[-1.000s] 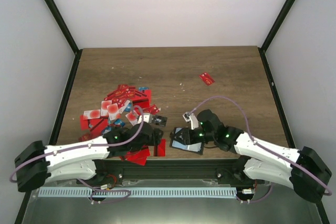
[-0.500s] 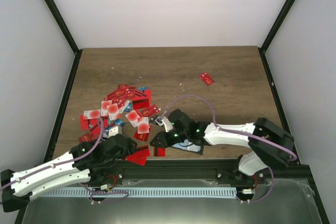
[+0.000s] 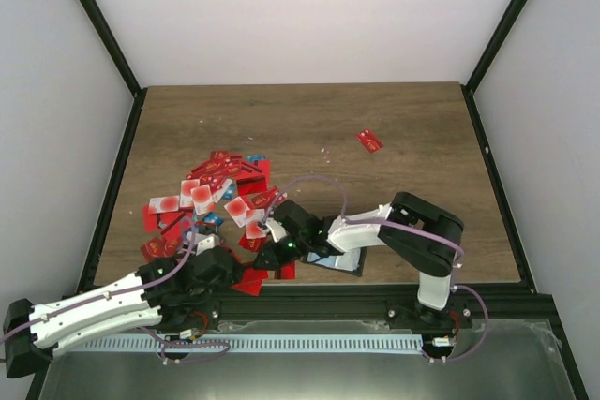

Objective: Put the credit cards into the card holder

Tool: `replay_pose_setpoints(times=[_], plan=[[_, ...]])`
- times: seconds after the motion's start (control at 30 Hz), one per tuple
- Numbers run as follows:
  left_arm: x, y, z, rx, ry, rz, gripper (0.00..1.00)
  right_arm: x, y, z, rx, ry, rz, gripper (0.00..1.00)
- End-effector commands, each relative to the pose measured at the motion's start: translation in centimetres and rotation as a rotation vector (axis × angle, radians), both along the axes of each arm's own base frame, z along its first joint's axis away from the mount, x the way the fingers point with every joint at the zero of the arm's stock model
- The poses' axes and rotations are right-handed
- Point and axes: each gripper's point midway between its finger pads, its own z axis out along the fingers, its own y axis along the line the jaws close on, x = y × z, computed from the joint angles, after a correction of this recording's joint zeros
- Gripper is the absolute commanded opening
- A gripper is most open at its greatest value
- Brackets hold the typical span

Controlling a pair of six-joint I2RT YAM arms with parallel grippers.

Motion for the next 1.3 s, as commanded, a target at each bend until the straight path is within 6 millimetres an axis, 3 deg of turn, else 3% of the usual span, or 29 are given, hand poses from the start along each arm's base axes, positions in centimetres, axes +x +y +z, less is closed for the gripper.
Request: replay_pose_setpoints(times=[0.0, 0.27, 0.57, 0.83, 1.27], plan=[[-0.8, -1.0, -1.0, -0.043, 0.044, -0.029, 0.67, 0.0, 1.7, 0.5, 0.037, -0.019, 0.043, 0.25], [-1.6, -0.2, -1.3, -0.032, 0.076, -0.029, 0.67, 0.2, 1.5, -1.5, -0.013, -0.016, 0.031, 0.25], [-1.6, -1.2, -2.2, -0.094, 0.071, -0.044, 0.65, 0.2, 0.1, -4.4, -0.099, 0.010, -0.001, 0.21], [-1.6, -1.1, -2.5, -0.105, 0.068, -0.037, 0.64, 0.5, -1.1, -5.6, -0.163, -0.007, -0.042, 0.17], [-0.1, -3.7, 0.3, -0.338, -0.053, -0.034, 0.58, 0.3, -1.6, -6.0, -0.173, 0.001, -0.045, 0.14]])
